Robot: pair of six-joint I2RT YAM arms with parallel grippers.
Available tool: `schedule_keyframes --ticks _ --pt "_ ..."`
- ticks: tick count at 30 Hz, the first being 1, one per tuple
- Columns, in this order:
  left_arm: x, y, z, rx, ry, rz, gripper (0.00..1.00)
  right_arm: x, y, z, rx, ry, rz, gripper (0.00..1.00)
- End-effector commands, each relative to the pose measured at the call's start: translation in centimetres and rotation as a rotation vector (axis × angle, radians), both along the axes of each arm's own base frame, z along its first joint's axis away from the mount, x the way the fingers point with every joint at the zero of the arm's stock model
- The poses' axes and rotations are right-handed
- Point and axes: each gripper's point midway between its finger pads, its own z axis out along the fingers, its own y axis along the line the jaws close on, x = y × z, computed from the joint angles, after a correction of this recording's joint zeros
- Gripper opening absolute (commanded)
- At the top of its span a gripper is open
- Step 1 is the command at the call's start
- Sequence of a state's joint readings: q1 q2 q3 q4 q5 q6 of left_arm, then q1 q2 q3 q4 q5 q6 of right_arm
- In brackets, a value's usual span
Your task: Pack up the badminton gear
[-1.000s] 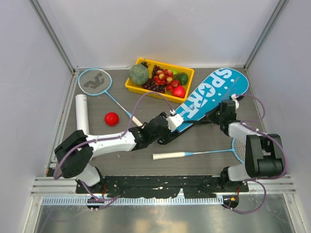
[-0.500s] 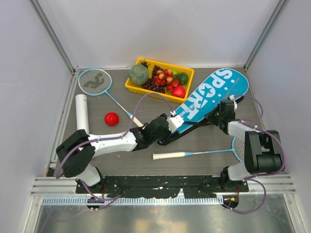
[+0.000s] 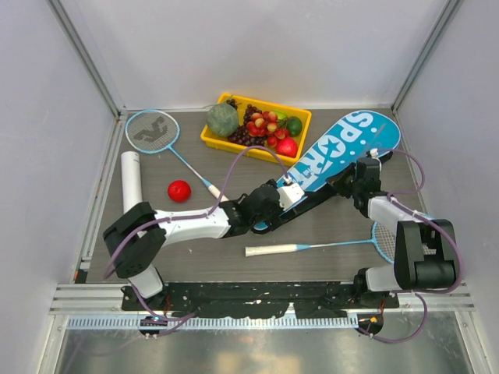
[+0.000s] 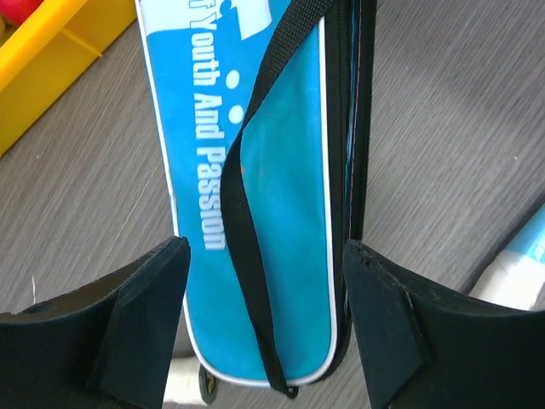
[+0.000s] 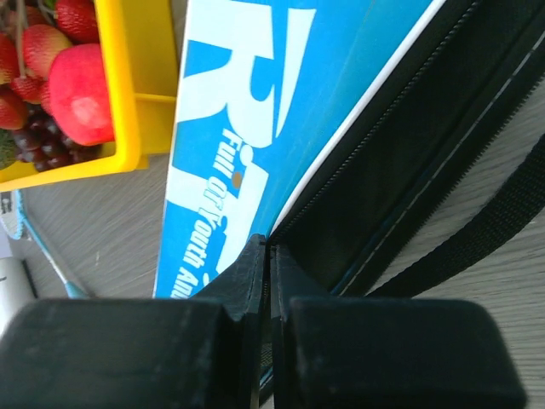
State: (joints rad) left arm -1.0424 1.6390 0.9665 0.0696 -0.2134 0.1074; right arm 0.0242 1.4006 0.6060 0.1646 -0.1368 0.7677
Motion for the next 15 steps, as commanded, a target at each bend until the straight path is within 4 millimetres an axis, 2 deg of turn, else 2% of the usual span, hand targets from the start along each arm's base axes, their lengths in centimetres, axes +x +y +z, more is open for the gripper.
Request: schedule_keyframes --ticks 1,4,9,15 --pt "0.9 -2.4 1.0 -0.017 -0.038 -0.036 0.76 1.1 1.4 4.4 0.068 -0.107 0.041 0.05" --pt "1.0 -2.8 0.5 -0.001 -0.041 -0.049 0.77 1.2 1.5 5.5 0.080 -0.125 0.044 0.06" --pt "0.6 -3.5 -0.1 0.007 -0.039 -0.079 0.79 1.3 1.8 6.1 0.095 -0.139 0.051 0.05" --pt "1.6 -3.4 -1.8 0.077 -0.034 -0.031 0.77 1.2 2.2 6.6 0.119 -0.143 0.064 0.05"
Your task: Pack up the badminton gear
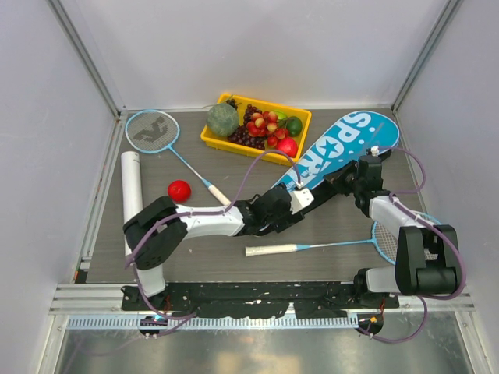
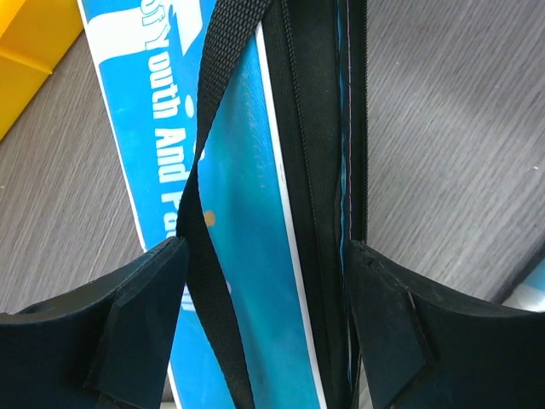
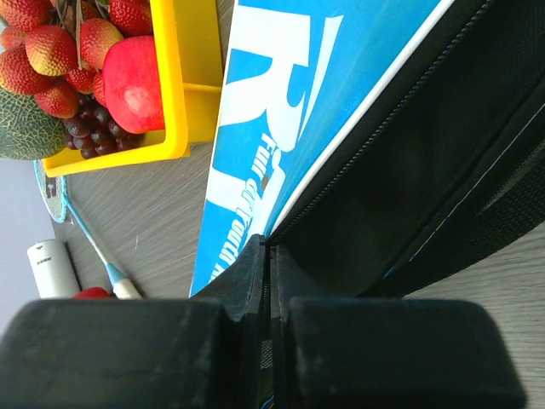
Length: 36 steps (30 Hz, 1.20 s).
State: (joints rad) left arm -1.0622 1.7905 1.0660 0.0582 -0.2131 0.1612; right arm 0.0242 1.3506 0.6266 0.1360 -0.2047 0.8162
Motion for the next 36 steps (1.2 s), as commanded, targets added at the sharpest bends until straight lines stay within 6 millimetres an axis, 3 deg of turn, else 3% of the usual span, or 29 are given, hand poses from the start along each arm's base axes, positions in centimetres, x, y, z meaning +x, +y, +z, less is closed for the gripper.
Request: schedule_keyframes --ticks 1,6,11,14,16,17,18,19,21,22,23,26,29,36 --pt "1.1 -1.1 1.1 -0.011 -0.039 0.025 0.75 1.1 1.1 4.2 0.046 -0.113 0.040 0.05" --pt "1.8 -0.9 1.2 0.011 -0.055 0.060 0.68 0.8 1.2 4.6 0.056 -0.117 0.043 0.05" --pt "1.8 -0.6 1.1 0.015 -0.047 0.074 0.46 0.6 1.2 5.3 0.057 -0.126 0.039 0.05" --pt "1.6 -0.6 1.7 -0.002 -0.039 0.076 0.26 0.5 1.2 5.4 0.057 -0.117 0.040 0.07" --pt "1.5 -0.7 2.1 -0.016 -0.028 0.082 0.12 0.3 1.0 5.4 0.050 -0.079 0.031 0.23" --pt "1.5 -0.9 2.5 -0.033 -0.028 0.087 0.05 -0.9 0.5 3.7 0.038 0.024 -0.001 0.37" --pt "1.6 -1.0 2.9 -0.047 -0.024 0.094 0.00 -0.9 0.2 4.7 0.033 0.022 -0.016 0.43" --pt "1.4 -0.8 2.9 -0.038 -0.014 0.098 0.00 -1.8 -0.2 4.2 0.026 0.084 -0.048 0.53" --pt "1.3 -1.0 3.4 -0.063 -0.004 0.108 0.00 -3.3 -0.8 4.2 0.025 0.127 -0.099 0.64" --pt "1.2 -1.1 3.5 -0.072 0.005 0.109 0.00 -3.8 -1.5 5.1 0.013 0.107 -0.138 0.68" --pt "1.0 -1.4 3.8 -0.089 0.014 0.107 0.00 -4.8 -1.7 4.7 0.014 0.137 -0.157 0.69" --pt "0.8 -1.7 4.4 -0.126 0.046 0.115 0.00 -6.5 -2.6 5.9 -0.009 0.124 -0.202 0.70" --pt "0.4 -2.1 5.3 -0.193 0.104 0.130 0.00 -9.0 -2.8 5.3 -0.017 0.182 -0.209 0.70" --pt "-0.1 -2.5 7.2 -0.285 0.158 0.132 0.00 -14.3 -3.1 0.7 -0.022 0.385 -0.248 0.66"
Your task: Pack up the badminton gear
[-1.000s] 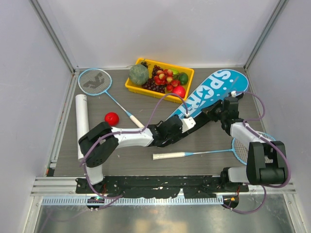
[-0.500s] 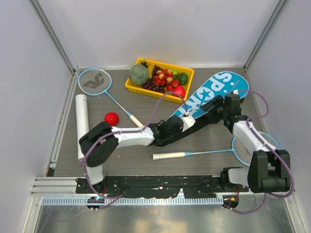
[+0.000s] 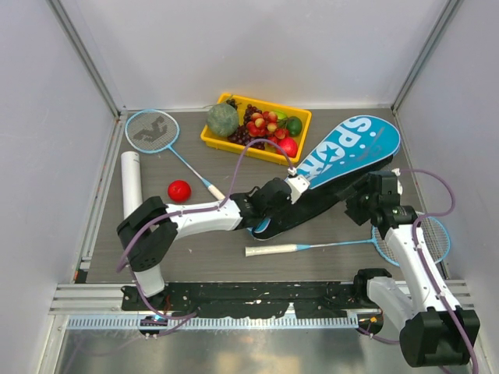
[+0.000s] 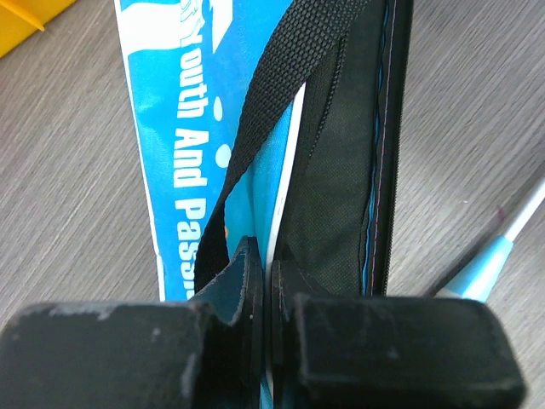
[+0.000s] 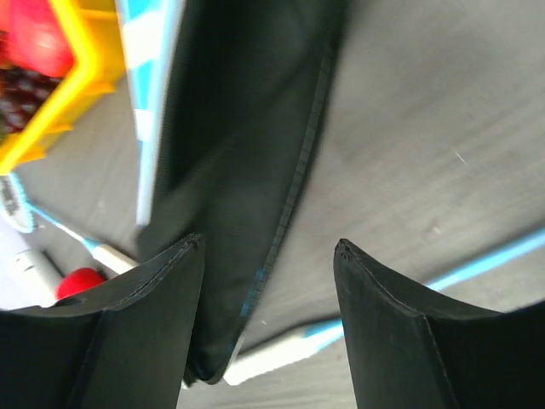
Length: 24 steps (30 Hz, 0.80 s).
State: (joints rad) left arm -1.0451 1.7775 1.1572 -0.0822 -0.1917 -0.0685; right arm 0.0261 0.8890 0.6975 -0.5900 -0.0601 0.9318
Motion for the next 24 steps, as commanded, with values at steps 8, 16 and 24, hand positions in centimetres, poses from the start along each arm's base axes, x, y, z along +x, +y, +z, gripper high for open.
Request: schedule_keyframes --ticks 8,16,24 --pt "0.3 -1.8 5.4 -0.191 -0.005 0.034 0.00 -6.7 -2.5 -7.8 -0.036 0.337 -0.231 0.60" --pt "0.5 -1.6 5.7 -0.198 -0.010 0.050 0.00 -8.1 -3.2 -10.3 -0.059 0.468 -0.300 0.56" --pt "0.5 -1.8 5.7 -0.208 0.002 0.064 0.00 -9.2 -4.2 -11.4 -0.093 0.522 -0.383 0.55"
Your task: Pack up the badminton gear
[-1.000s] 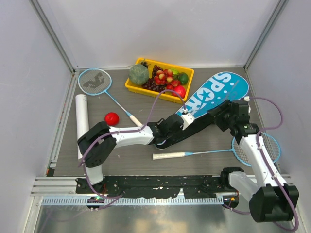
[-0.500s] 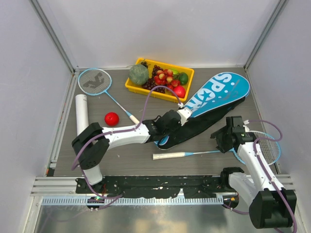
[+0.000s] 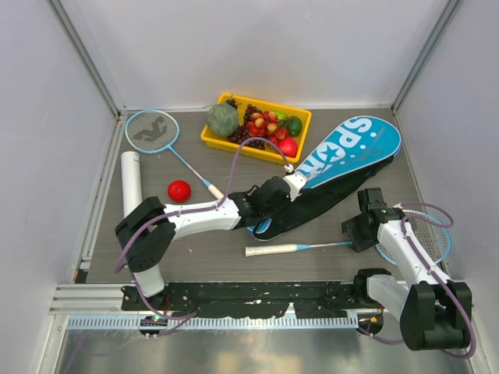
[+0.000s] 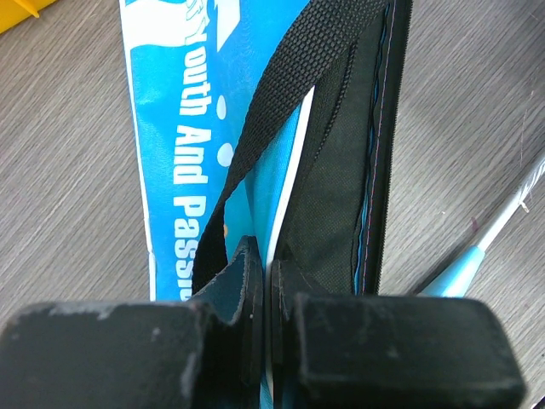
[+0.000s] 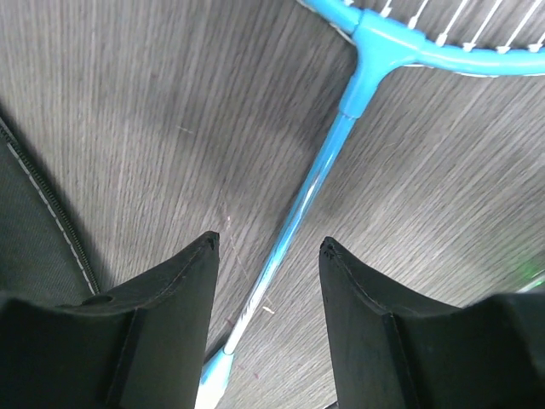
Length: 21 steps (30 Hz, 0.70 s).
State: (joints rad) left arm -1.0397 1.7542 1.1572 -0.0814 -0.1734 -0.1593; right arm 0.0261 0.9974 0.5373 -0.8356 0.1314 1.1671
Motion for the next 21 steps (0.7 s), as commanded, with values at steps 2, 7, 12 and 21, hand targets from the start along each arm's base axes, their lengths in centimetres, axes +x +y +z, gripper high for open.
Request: schedule_keyframes --ticks 2,7,12,21 --pt "0.9 -1.2 4.9 -0.134 -0.046 0.040 0.00 -0.4 -1.1 -1.0 -0.052 0.029 -0.076 0.53" --pt "0.7 -1.0 5.4 -0.159 -0.030 0.059 0.00 0.0 -1.2 -2.1 -0.057 0.055 -0.070 0.45" --pt "0.6 -1.1 5.5 -0.171 -0.021 0.063 0.00 0.6 -1.1 -2.3 -0.060 0.051 -0.043 0.29" --pt "0.4 -1.1 5.1 -0.175 -0.014 0.058 0.00 1.2 -1.3 -0.8 -0.082 -0.024 0.027 0.05"
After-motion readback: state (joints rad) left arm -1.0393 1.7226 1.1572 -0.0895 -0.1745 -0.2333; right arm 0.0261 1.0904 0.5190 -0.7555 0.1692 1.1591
